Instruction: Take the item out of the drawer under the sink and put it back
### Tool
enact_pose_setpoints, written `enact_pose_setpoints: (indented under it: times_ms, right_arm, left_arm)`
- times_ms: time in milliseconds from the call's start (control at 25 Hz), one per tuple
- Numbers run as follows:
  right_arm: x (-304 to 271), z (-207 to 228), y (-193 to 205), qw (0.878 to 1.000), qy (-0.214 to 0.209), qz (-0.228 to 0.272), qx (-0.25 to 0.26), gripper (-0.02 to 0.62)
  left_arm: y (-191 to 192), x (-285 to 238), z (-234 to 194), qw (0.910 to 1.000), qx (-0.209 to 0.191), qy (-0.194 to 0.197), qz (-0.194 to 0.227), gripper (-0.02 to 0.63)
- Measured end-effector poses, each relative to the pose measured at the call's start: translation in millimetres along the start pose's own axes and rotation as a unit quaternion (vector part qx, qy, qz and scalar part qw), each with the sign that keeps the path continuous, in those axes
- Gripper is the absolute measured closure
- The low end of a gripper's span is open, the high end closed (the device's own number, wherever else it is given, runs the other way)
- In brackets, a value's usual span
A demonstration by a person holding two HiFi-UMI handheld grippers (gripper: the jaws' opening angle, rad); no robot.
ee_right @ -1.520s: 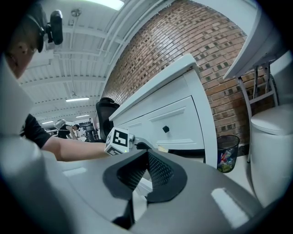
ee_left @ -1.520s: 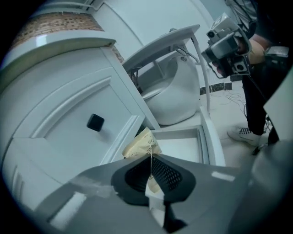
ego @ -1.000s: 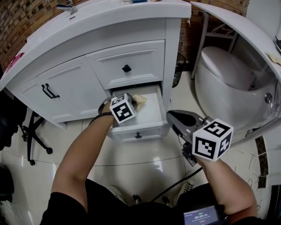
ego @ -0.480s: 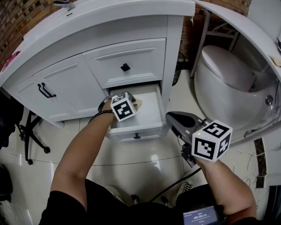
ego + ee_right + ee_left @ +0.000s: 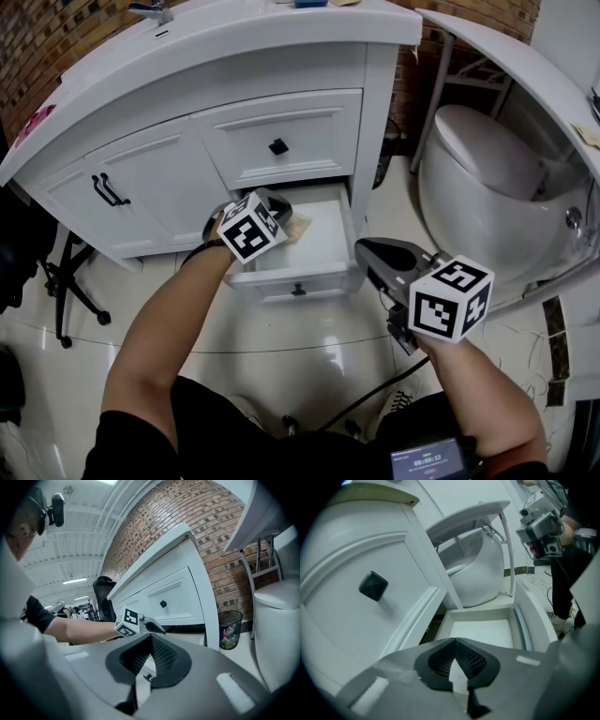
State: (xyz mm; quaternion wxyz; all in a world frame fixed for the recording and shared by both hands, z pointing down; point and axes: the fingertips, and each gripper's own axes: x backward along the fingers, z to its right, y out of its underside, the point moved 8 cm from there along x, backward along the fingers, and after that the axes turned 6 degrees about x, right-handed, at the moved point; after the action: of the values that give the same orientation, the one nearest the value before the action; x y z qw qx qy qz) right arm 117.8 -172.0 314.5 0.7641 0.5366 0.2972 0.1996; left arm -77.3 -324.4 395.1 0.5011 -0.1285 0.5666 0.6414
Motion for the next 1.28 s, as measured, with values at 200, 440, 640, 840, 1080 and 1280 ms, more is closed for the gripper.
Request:
enact_pose_setpoints:
  times_ms: [200, 440, 640, 840, 1080, 1280]
  right_arm:
    - [0.5, -3.8, -3.6, 1.000, -0.002, 0.005, 0.003, 0.592]
    - [1.7, -7.8, -2.9, 1.000, 0.000, 0.005, 0.011, 0.592]
    - [5.3, -12.0, -4.0, 1.000, 0.002, 0.007, 0.013, 0.592]
    - [7.5, -30.0, -9.2, 0.999, -0.004, 0.010, 0.036, 0.592]
    - [7.0, -36.9, -4.5, 0.999, 0.005, 0.001, 0.051, 0.592]
    - [6.4, -31.3, 4.7, 0.999, 0.017, -0.012, 0.047, 0.592]
  left_arm:
    - [-8.7, 62.7, 2.7, 0.9954, 0.047, -0.023, 0.080, 0.600]
    - [-1.1, 145.0, 28.7, 0.9713, 0.127, -0.057, 0.193, 0.600]
    - [16.3, 185.5, 44.8, 0.9376, 0.223, -0.073, 0.257, 0.600]
    - [28.3, 197.4, 62.4, 0.9126, 0.268, -0.062, 0.303, 0.600]
    - [42.3, 188.5, 72.9, 0.8934, 0.302, -0.054, 0.328, 0.600]
    - [45.1, 186.5, 76.4, 0.8970, 0.294, -0.055, 0.326, 0.600]
